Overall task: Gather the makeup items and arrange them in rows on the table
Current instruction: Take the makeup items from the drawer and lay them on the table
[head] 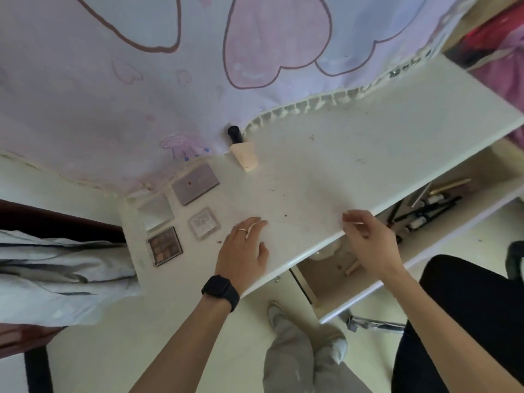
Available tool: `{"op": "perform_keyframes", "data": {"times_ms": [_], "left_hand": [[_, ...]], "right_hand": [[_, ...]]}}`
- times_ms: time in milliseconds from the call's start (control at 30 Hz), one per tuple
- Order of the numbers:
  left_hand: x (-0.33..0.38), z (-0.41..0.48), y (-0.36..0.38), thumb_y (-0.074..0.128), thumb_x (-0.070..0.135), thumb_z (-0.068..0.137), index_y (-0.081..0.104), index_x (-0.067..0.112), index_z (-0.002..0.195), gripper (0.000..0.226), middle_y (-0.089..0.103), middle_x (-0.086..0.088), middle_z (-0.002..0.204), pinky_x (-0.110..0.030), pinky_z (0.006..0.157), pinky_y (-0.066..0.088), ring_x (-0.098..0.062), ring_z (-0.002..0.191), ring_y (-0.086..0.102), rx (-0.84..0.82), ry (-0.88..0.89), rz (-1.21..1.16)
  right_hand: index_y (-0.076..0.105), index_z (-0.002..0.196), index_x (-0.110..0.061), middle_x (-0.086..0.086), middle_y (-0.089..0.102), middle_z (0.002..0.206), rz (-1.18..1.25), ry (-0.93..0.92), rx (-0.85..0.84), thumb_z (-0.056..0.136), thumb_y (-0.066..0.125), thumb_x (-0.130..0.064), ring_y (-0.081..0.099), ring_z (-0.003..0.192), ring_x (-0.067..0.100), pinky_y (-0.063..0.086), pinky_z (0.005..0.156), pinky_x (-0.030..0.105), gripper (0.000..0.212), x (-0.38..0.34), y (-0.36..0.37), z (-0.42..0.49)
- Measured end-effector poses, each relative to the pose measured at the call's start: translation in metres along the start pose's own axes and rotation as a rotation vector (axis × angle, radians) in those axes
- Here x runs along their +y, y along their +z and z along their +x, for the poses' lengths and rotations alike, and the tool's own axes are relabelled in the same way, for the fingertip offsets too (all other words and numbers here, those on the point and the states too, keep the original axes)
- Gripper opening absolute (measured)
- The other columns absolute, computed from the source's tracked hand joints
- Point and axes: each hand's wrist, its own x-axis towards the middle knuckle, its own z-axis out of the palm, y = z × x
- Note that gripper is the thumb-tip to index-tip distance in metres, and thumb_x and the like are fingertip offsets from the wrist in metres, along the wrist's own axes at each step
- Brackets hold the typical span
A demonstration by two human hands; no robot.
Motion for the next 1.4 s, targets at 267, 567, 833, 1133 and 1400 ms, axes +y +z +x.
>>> {"op": "perform_keyframes", "data": {"times_ms": [267,567,833,1133,1400], "left_hand": [[0.097,-0.035,0.088,0.066,0.010,0.082,0.062,0.019,0.127,0.047,0.062,-0.002,0.127,-0.035,0.075,0.058,-0.024,0.107,0.062,-0.194,0.186,-0.093],[0.103,-0.008,0.144,0.050,0.015,0.094,0.021,0.031,0.156,0.070,0.001,-0.001,0.167,-0.043,0.118,0.030,-0.032,0.150,0.014,-0.586,-0.038,0.140],[0.106,-0.005,0.154,0.047,-0.001,0.090,0.030,0.029,0.150,0.069,0.031,-0.005,0.156,-0.042,0.103,0.040,-0.032,0.132,0.039,-0.473,0.036,0.255],[0.108,0.003,0.163,0.038,0.024,0.101,0.019,0.042,0.140,0.047,0.043,-0.014,0.138,-0.047,0.086,0.052,-0.036,0.116,0.052,-0.546,-0.080,0.192],[0.104,0.013,0.157,0.060,0.026,0.093,0.046,0.017,0.138,0.048,0.054,-0.016,0.130,-0.040,0.096,0.049,-0.035,0.117,0.056,-0.684,-0.159,0.149]], "right_hand": [[0.075,0.106,-0.024,0.000,0.065,0.128,-0.728,-0.191,0.084,0.096,0.060,-0.032,0.044,0.138,0.029,0.035,0.112,0.053,0.019,0.094,-0.038,-0.063],[0.064,0.126,-0.026,-0.002,0.034,0.160,-0.674,-0.120,0.003,0.104,0.024,-0.049,-0.001,0.157,0.017,0.014,0.124,0.056,0.051,0.118,-0.028,-0.067],[0.064,0.124,-0.023,0.000,0.036,0.159,-0.585,-0.142,0.008,0.105,0.028,-0.047,-0.001,0.157,0.017,0.018,0.123,0.056,0.047,0.119,-0.029,-0.066],[0.063,0.125,-0.028,-0.004,0.034,0.160,-0.614,-0.189,-0.001,0.105,0.034,-0.047,-0.004,0.156,0.013,0.016,0.124,0.051,0.039,0.124,-0.034,-0.067],[0.066,0.122,-0.028,-0.004,0.039,0.157,-0.652,-0.193,0.012,0.103,0.029,-0.051,0.002,0.156,0.015,0.017,0.124,0.052,0.048,0.121,-0.035,-0.067]]}}
